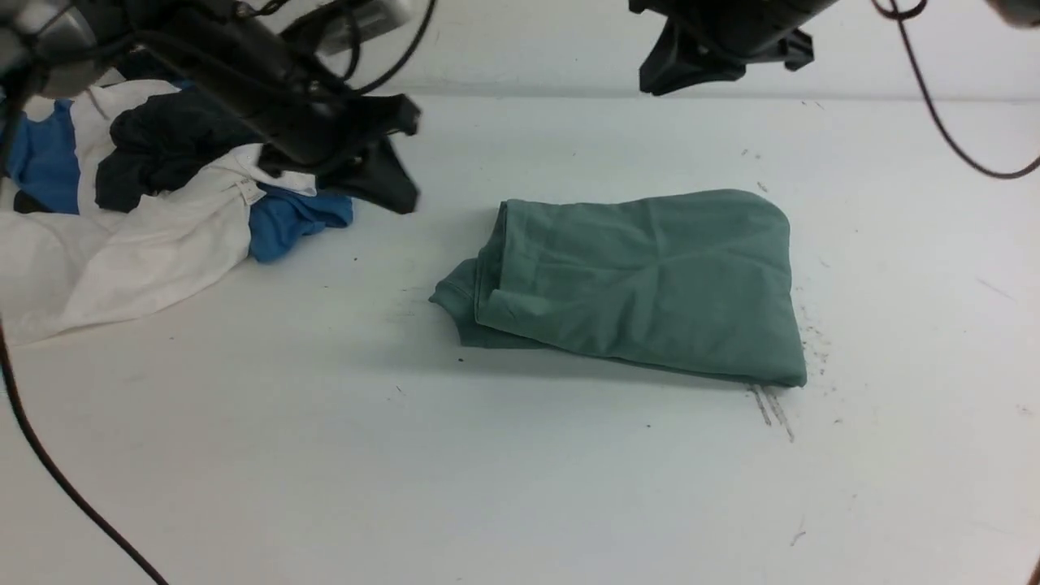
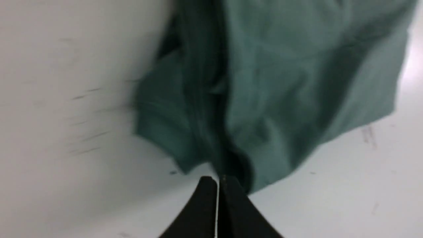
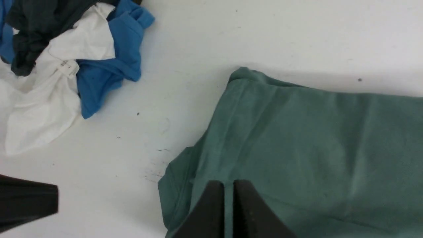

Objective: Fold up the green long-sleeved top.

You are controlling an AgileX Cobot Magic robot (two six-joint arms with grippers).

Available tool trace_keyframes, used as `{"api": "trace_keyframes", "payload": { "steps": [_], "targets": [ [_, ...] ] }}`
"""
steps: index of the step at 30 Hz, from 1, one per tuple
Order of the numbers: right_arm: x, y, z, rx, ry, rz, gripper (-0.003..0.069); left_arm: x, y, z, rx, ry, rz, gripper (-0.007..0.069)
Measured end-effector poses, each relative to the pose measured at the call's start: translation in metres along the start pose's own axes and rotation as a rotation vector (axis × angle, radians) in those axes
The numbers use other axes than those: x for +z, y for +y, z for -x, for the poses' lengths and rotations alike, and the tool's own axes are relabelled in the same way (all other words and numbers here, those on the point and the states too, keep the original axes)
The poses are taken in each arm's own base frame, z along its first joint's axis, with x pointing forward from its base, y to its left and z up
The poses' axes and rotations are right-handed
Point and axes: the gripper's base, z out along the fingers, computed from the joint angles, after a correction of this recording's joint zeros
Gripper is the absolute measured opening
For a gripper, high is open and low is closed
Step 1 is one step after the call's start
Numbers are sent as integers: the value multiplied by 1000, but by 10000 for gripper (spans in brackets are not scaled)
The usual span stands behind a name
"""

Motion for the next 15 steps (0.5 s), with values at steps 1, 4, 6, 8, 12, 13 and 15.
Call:
{"api": "trace_keyframes", "payload": {
  "steps": [1,4,6,8,12,13,15],
  "targets": [
    [-17,5,-6,-20,3,-14,-4,16,-16,-2,38,28,-41,-4],
    [-49,12,-20,-51,9,-48,-13,55,-35,-8,88,87,-73,-4],
    [-69,13,-33,-70,13,-85,-13,81,-34,-13,102,136,-56,-4],
    [-86,11,-46,-91,21,-139,-13,103,-23,-20,112,207,-14,-4],
    [-107,6,-68,-104,38,-220,-14,127,-1,-28,130,289,84,-4],
    [-117,2,-80,-104,45,-262,-14,134,9,-31,122,316,129,-4],
    [-129,1,-90,-108,38,-293,-15,136,16,-33,107,332,168,-4]
  ]
}}
